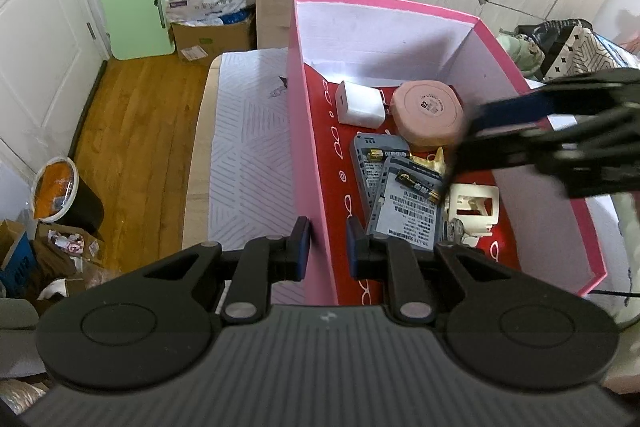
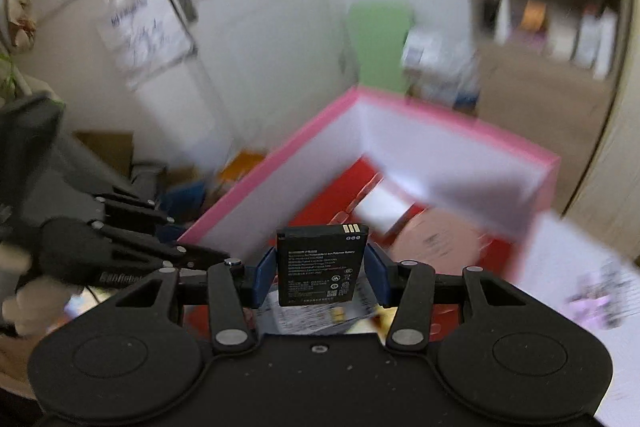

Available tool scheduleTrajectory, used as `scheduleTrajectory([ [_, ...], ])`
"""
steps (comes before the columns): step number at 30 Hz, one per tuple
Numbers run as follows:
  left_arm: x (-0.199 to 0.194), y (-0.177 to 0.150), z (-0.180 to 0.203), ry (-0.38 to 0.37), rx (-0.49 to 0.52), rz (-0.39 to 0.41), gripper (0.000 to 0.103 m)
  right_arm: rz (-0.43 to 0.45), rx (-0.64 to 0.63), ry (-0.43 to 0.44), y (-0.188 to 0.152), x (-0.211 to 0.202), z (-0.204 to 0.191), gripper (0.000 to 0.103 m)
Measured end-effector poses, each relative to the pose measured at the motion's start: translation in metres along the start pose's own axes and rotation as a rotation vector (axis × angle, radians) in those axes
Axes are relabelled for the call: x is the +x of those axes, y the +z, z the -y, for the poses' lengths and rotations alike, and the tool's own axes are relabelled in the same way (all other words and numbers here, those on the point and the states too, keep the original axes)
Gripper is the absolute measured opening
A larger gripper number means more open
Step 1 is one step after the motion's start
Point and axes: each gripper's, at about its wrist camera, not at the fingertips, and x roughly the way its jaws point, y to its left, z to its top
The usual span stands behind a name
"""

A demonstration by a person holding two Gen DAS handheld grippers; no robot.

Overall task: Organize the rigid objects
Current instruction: 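Carry the black battery pack into the box and release it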

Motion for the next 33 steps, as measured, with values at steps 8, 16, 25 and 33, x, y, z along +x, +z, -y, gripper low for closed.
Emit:
scheduleTrajectory([
  [8,-0.001,0.001,-0.008,-0.034,-0.033,-0.001,0.016,-0.106,0.181,0.097,0.017,0.049,0.011,0.013],
  [16,0.0,0.002,-0.011,-0.048,-0.042,-0.004,0.016,-0.029,0.232,0.129,0.008,0.014,0.03,0.016],
  [25,0.001,0.003,-0.008,-0.037,-0.032,-0.012,0.016,0.15,0.207,-0.089,-0.022,-0.085,0.059,0.032],
  [33,0.0,0.003,-0.003,-0.023,-0.02,-0.013,0.021,0.207,0.219,-0.271,-0.069,-0.099,0.096,0.047],
])
